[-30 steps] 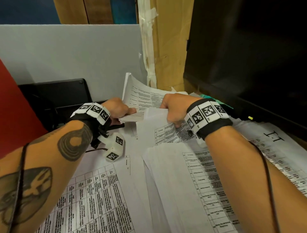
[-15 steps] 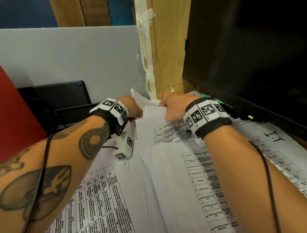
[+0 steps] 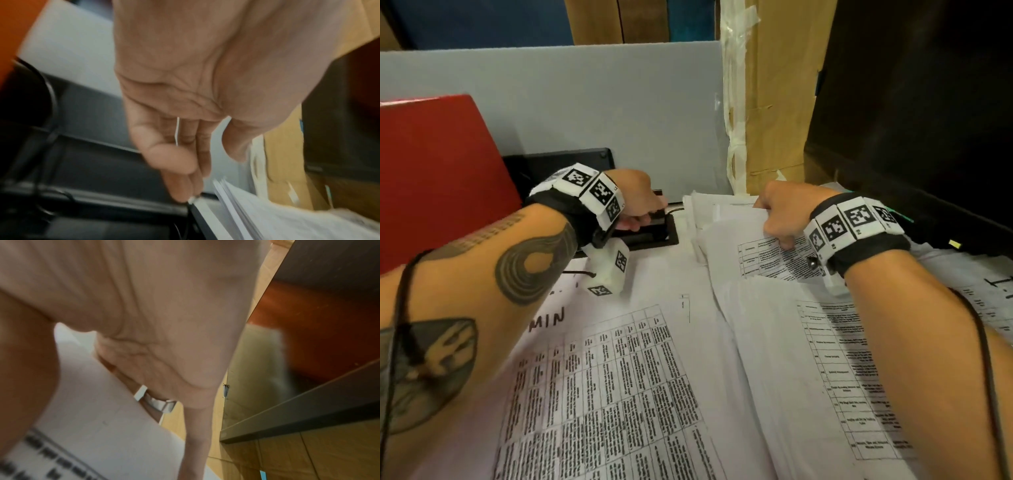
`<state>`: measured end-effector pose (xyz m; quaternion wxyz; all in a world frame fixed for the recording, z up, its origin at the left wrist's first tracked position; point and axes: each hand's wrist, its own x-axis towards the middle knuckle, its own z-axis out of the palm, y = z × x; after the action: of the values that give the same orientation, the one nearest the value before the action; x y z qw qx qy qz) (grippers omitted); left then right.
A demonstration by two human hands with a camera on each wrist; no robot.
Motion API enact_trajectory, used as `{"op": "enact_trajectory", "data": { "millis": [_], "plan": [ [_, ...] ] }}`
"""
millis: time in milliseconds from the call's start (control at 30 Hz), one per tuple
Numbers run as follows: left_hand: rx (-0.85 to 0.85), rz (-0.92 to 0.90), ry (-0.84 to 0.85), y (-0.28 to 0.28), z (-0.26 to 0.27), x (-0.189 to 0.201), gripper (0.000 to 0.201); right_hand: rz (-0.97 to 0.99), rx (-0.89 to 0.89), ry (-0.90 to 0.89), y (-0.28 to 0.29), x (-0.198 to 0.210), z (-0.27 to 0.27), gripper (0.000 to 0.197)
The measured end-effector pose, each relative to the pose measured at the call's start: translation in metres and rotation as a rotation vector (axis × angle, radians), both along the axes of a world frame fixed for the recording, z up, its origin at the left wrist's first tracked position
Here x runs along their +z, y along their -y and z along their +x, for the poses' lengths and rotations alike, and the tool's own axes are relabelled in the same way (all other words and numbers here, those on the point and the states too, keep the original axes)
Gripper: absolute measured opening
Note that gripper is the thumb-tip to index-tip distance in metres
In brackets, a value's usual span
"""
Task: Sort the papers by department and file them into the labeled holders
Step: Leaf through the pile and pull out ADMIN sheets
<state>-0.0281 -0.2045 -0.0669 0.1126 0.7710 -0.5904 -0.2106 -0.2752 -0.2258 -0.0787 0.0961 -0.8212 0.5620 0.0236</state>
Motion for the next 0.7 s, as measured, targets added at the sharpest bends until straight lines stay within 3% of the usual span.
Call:
{"op": "enact_trajectory", "data": {
  "millis": [200,300,400,467,600,700],
  "plan": [
    [-0.015,0.076,0.076,-0.075,0.070,0.028,0.043,-0.053,-0.021,-0.082,-0.001,-0.006,0.015,0.047],
    [-0.081,0.154,0.235,-0.105,0.075,0.032,0.038,-0.111,-0.014,-0.089,-0.009,-0.008,0.031,0.050],
    [-0.194,0.312,0.397,-0.121,0.074,0.010,0.062,-0.216,0.127,-0.044,-0.039,0.007,0.058,0.050],
    [-0.234,0.298,0.491,-0.129,0.071,-0.010,0.074,-0.180,0.283,0.007,-0.069,0.010,0.082,0.039],
    [-0.197,0.292,0.563,-0.137,0.065,-0.018,0.059,0.046,0.453,0.022,-0.118,-0.008,0.116,0.035],
    [-0.152,0.192,0.505,-0.140,0.071,-0.008,0.061,0.004,0.461,0.004,-0.128,-0.021,0.128,0.048]
  ]
}}
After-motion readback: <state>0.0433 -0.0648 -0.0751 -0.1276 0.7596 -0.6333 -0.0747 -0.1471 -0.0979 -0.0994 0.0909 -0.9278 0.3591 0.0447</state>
